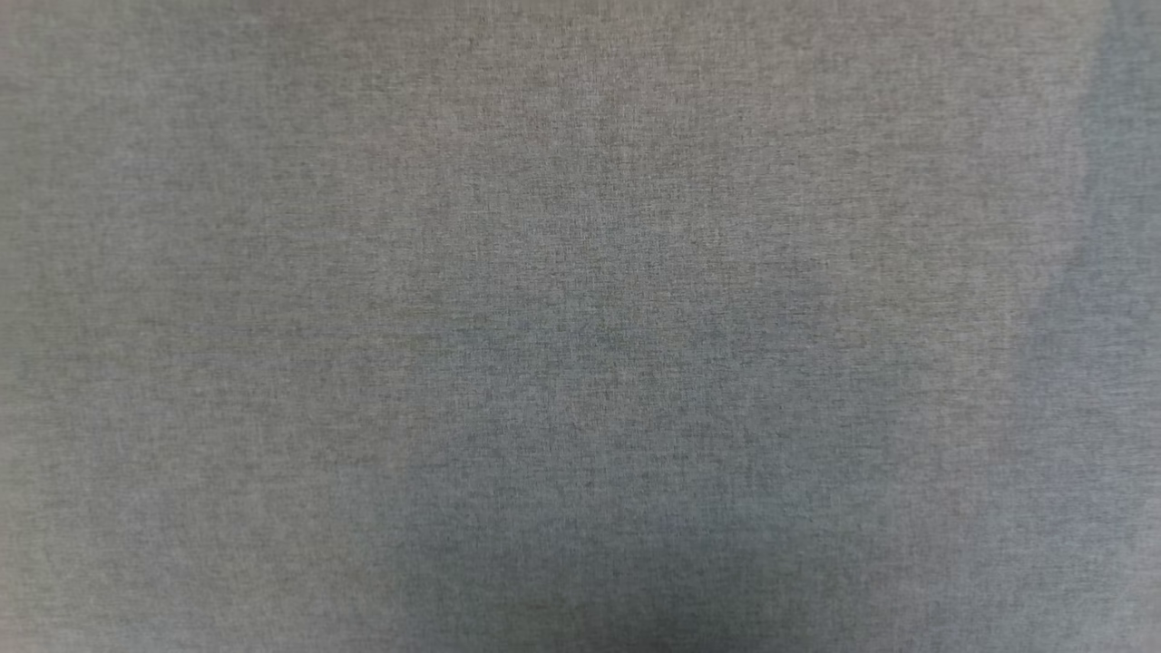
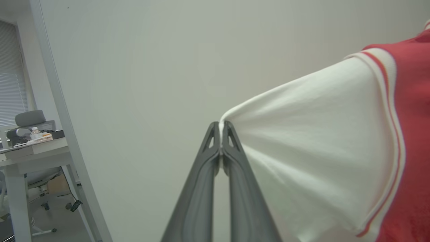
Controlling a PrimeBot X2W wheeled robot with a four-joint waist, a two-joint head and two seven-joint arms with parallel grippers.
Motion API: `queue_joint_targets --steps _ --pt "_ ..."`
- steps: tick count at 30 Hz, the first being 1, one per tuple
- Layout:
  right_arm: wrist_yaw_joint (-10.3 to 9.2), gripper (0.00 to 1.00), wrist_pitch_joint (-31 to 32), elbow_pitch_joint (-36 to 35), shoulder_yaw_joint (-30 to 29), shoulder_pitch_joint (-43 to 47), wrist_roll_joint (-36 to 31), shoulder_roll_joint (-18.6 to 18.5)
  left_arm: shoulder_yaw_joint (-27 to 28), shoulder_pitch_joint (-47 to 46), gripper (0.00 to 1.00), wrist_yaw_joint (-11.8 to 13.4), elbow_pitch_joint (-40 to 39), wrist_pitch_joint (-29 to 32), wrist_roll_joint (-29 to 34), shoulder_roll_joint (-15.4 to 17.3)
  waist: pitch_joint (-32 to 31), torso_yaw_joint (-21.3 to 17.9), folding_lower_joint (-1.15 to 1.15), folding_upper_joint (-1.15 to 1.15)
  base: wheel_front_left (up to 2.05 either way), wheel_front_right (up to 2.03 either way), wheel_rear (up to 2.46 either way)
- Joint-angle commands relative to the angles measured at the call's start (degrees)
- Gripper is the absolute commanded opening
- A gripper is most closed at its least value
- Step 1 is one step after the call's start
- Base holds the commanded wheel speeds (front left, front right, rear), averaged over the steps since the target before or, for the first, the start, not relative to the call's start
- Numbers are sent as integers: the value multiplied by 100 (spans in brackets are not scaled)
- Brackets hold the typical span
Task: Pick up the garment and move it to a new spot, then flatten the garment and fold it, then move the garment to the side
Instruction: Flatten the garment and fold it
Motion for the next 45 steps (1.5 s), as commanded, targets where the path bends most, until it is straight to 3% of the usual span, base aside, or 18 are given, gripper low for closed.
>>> queue_joint_targets --steps 1,9,17,27,30,45 --pt "-12 0 -162 191 -60 -112 -79 26 6 -146 0 0 207 -146 59 -6 211 10 -1 0 0 0 0" --pt "-12 0 -709 1026 -4 54 -38 275 -244 194 0 -45 935 -561 -117 -231 139 133 -1 0 0 0 0" --pt "-12 0 -980 1267 459 1199 453 242 -454 1778 0 -53 556 -609 -557 -523 -305 274 -1 0 0 0 0" --pt "-12 0 -1101 673 1012 3706 1561 -117 -477 4509 0 -54 28 -611 -897 -770 -1395 356 -1 0 0 0 0" --pt "-12 0 -1100 288 1206 4991 2054 -309 -598 5679 0 -54 13 -611 -1104 -850 -1921 374 -1 0 0 0 0" --pt "-12 0 -670 -517 1356 7328 2832 -769 -915 7543 0 -51 275 -489 -1540 -830 -3000 372 -1 0 0 0 0"
